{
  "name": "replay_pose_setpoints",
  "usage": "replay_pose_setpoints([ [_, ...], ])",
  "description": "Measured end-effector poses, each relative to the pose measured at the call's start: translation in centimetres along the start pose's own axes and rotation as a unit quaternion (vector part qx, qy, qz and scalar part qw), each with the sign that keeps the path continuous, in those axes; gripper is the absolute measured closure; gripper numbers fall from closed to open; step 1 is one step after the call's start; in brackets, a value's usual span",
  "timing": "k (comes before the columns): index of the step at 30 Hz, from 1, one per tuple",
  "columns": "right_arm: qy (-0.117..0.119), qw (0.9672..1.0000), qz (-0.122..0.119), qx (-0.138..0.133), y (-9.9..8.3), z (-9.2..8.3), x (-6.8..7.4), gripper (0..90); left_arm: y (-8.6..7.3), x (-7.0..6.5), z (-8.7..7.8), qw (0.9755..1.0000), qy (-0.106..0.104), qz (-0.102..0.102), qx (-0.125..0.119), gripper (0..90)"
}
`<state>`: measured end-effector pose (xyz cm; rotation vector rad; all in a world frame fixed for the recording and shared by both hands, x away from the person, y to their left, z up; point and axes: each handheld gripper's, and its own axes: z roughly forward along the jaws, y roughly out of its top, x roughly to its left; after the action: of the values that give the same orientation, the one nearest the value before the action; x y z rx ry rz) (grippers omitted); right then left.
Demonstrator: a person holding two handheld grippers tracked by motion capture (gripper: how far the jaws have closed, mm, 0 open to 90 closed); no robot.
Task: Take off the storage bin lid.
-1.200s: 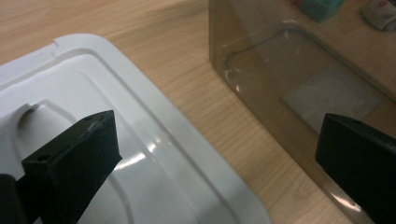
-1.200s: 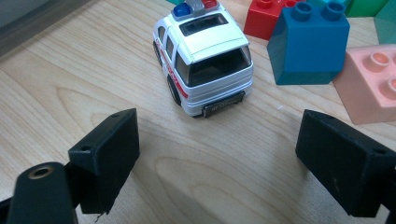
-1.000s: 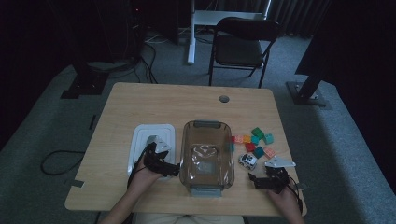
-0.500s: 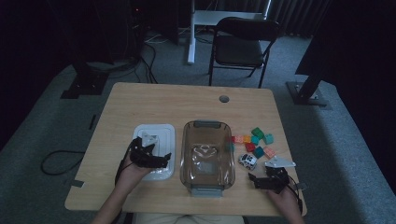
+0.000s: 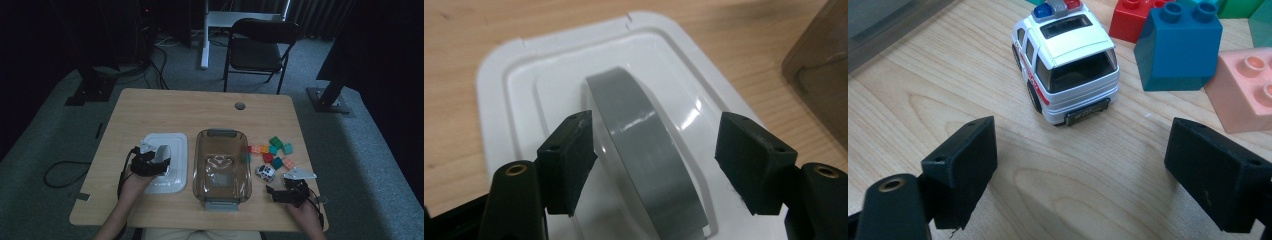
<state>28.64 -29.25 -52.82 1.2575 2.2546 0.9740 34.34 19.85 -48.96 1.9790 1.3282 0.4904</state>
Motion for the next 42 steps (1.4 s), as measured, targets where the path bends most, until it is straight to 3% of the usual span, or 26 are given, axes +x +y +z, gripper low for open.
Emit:
replay_pose_setpoints([
  [4, 0.000, 1.0000, 0.000, 0.000, 0.0, 0.0, 0.0, 13.1, -0.3, 0.3, 0.7, 0.9999, -0.001, -0.014, 0.007, 42.2],
  [11, 0.000, 1.0000, 0.000, 0.000, 0.0, 0.0, 0.0, 13.0, -0.3, -0.5, 1.0, 0.9998, -0.008, -0.013, 0.010, 52.0],
  [24, 0.000, 1.0000, 0.000, 0.000, 0.0, 0.0, 0.0, 13.0, 0.1, -2.7, 1.9, 0.9993, -0.035, -0.003, 0.010, 57.8],
  [26, 0.000, 1.0000, 0.000, 0.000, 0.0, 0.0, 0.0, 13.0, 0.0, -3.1, 2.0, 0.9985, -0.051, -0.004, 0.016, 57.4],
  [30, 0.000, 1.0000, 0.000, 0.001, 0.0, 0.0, 0.0, 12.7, -0.2, -3.9, 2.1, 0.9977, -0.065, 0.003, 0.021, 48.3],
  [33, 0.002, 1.0000, -0.002, 0.001, 0.1, 0.1, 0.1, 12.4, -0.2, -3.8, 1.9, 0.9972, -0.074, 0.000, 0.015, 45.0],
  [36, 0.007, 0.9999, -0.007, 0.003, 0.1, 0.1, 0.1, 12.5, -0.3, -3.5, 1.1, 0.9962, -0.085, 0.020, 0.002, 31.4],
  [39, 0.009, 0.9999, -0.009, 0.009, 0.0, -0.3, 0.0, 13.1, -0.3, -2.8, 0.4, 0.9971, -0.073, 0.021, -0.003, 15.3],
  [42, 0.019, 0.9997, -0.015, 0.004, 0.0, -0.7, 0.1, 12.1, -0.4, -1.5, -0.6, 0.9976, -0.068, 0.017, -0.005, 8.6],
])
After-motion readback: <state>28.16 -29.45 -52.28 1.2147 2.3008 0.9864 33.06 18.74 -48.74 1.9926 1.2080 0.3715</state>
